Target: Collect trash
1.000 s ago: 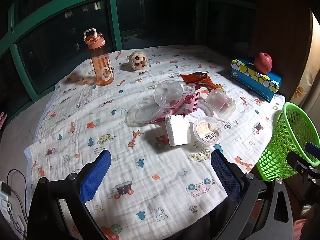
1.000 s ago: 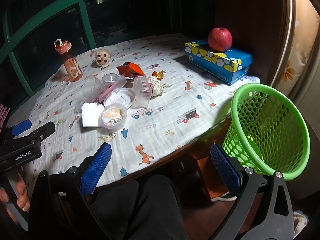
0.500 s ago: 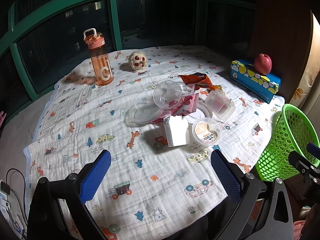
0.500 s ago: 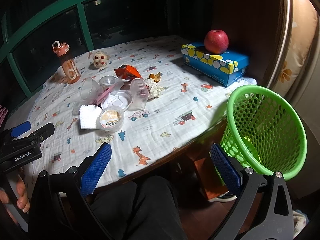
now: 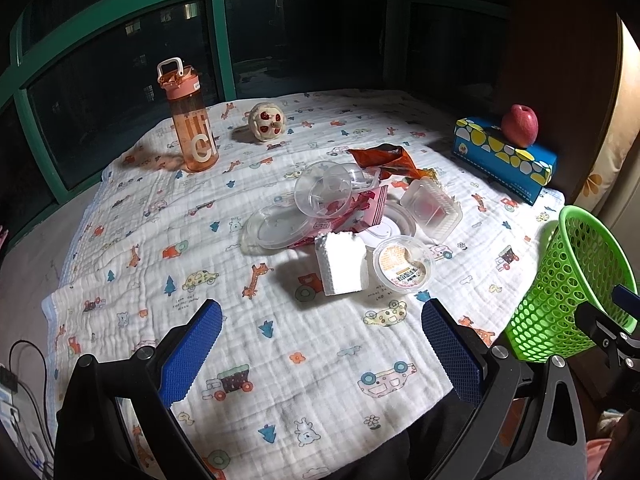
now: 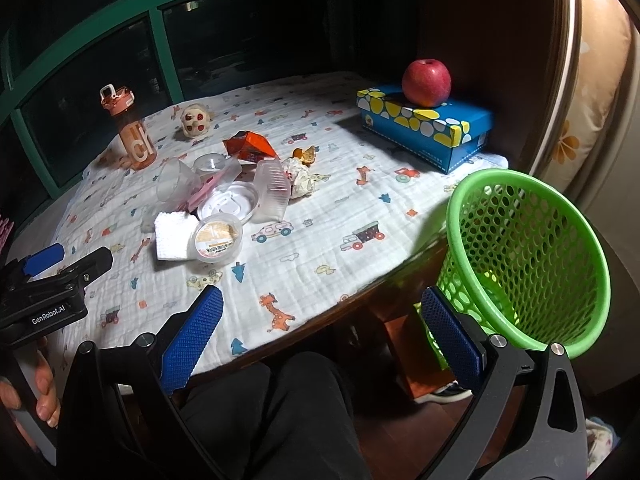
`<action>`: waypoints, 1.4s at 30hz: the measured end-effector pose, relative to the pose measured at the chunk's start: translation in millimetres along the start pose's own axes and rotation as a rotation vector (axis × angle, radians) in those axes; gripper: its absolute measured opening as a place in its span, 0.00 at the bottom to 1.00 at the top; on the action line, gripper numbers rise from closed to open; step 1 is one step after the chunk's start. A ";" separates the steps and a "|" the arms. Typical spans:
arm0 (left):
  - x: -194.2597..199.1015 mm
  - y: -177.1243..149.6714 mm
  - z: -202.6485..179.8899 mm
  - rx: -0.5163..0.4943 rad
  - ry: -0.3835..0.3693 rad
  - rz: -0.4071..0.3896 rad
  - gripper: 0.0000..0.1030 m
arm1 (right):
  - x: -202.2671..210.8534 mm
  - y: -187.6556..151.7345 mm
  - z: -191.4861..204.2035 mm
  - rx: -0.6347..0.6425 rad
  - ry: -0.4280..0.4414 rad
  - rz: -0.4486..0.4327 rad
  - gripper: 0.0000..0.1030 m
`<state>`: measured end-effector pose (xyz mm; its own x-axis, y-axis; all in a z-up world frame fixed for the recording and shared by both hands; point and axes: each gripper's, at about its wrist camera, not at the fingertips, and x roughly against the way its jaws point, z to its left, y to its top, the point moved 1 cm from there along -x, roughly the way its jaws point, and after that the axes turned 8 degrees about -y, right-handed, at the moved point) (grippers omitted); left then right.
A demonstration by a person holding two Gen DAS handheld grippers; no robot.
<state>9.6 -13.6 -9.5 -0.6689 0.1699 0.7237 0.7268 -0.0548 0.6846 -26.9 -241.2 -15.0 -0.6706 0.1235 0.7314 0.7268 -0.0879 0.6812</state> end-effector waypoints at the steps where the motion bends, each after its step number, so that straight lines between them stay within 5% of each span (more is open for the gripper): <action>1: -0.2 0.3 -0.7 -0.001 -0.001 0.001 0.94 | -0.3 0.2 -0.5 -0.001 0.000 0.001 0.95; 42: -9.8 6.6 -8.2 -0.018 -0.013 0.021 0.94 | -10.1 3.8 2.6 0.003 0.013 0.024 0.95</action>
<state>19.6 -23.7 -11.3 -0.6512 0.1814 0.7369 0.7377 -0.0767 0.6708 -17.0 -240.2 -19.9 -0.6551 0.1084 0.7477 0.7428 -0.0882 0.6636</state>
